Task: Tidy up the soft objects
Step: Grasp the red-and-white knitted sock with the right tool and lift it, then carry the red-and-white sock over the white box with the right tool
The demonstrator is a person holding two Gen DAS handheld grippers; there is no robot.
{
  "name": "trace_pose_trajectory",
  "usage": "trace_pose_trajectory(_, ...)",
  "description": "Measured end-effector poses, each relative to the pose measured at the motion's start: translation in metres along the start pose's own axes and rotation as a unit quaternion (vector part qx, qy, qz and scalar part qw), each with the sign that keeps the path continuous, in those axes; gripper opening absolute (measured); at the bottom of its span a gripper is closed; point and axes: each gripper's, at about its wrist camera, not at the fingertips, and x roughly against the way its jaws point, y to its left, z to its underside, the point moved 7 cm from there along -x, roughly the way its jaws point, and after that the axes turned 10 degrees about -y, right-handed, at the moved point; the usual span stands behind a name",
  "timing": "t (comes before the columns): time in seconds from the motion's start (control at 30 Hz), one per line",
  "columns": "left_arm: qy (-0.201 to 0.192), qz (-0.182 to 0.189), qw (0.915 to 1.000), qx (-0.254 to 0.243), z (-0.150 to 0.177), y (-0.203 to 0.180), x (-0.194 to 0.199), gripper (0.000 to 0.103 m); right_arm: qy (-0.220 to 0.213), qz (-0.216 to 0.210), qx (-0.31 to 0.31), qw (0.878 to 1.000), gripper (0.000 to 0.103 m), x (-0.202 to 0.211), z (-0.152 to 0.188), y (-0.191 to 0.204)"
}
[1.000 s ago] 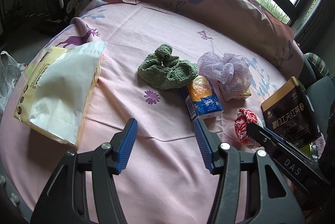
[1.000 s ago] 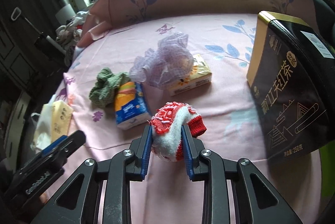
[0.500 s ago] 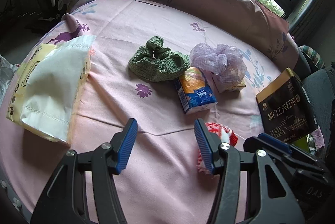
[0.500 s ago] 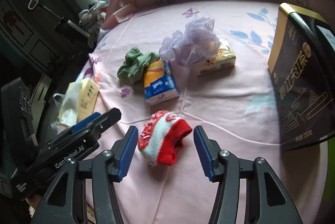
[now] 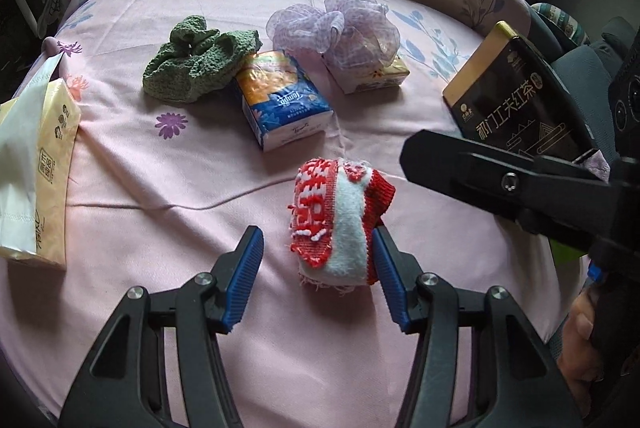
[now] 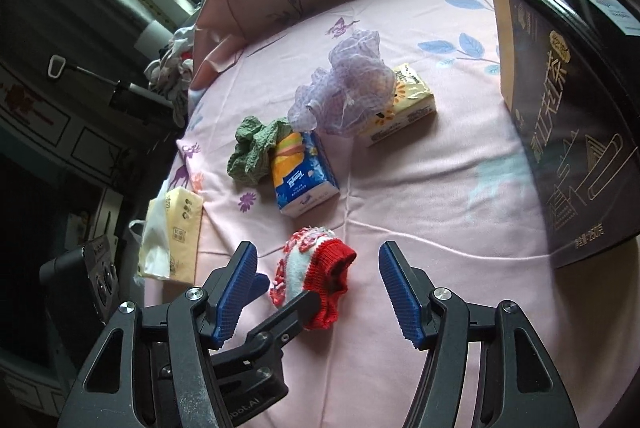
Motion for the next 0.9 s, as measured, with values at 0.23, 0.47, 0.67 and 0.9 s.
trace_pose_trajectory(0.23,0.025,0.013,0.9995,-0.013,0.008,-0.011,-0.011,0.035,0.037,-0.013,-0.02,0.999,0.046,-0.019,0.014,-0.002)
trace_pose_trajectory(0.47,0.024,0.012,0.9995,-0.018,0.009,-0.014,-0.013,0.031,0.053,-0.007,-0.028,0.998,0.046,-0.032,0.019,-0.008)
trace_pose_trajectory(0.67,-0.011,0.015,0.9995,-0.026,0.001,-0.02,0.001,0.029,0.048,-0.014,-0.025,0.998,0.046,-0.029,0.019,-0.005)
trace_pose_trajectory(0.9,-0.084,0.033,0.9953,-0.034,-0.018,-0.031,0.033,0.029,0.015,-0.05,-0.013,0.999,0.046,-0.002,0.009,0.014)
